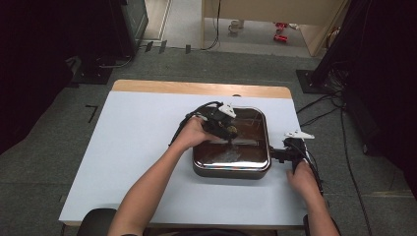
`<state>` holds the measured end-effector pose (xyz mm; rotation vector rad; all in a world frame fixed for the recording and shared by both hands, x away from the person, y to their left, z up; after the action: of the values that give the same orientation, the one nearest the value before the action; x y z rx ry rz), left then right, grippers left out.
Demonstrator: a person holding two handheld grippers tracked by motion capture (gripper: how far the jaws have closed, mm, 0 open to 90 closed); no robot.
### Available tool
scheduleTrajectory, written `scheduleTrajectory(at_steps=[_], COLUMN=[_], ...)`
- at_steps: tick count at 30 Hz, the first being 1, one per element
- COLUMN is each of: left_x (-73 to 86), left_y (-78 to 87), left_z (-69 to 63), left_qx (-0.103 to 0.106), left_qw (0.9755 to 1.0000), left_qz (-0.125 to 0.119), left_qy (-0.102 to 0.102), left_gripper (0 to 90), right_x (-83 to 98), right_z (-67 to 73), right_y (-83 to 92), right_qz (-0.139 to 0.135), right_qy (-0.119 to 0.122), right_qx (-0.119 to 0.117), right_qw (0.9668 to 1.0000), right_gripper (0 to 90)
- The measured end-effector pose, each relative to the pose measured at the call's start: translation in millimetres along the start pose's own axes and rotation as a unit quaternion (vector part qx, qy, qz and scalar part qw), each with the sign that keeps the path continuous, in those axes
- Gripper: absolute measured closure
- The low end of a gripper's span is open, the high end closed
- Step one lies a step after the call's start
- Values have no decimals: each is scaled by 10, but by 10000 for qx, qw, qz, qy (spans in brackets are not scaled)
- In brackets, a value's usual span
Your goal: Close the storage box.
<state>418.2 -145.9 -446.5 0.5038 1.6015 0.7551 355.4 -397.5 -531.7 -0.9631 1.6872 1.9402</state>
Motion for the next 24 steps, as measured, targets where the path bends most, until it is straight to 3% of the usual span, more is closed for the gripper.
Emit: scheduleTrajectory(at_steps=[5,13,20,24], left_x=[-13,7,26,41], left_y=[-34,-49,-25,15], left_z=[-25,-18,44,55], left_qx=[36,114,304,258], left_qw=[10000,9998,9977,9975], left_qz=[54,56,-39,-15], left_qy=[-50,123,609,664], left_gripper=[598,594,525,469], right_x=[0,0,0,0], right_z=[0,0,0,1], right_y=[0,0,1,0], right_qz=[0,0,2,-1], right_qy=[2,-1,0,-7], right_qx=[1,1,0,0], right_qw=[10000,10000,10000,10000], right_gripper=[127,126,126,126])
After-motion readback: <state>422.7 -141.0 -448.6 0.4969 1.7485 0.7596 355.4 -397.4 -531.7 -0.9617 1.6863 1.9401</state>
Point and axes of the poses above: each handheld gripper's, and its own axes: y roughly backward along the jaws, x roughly out of its underside, z roughly to its left, the point moved 4 cm from there along -y, roughly forward along the jaws, and after that the axes turned 1 degree about z, right-handed, at the moved point
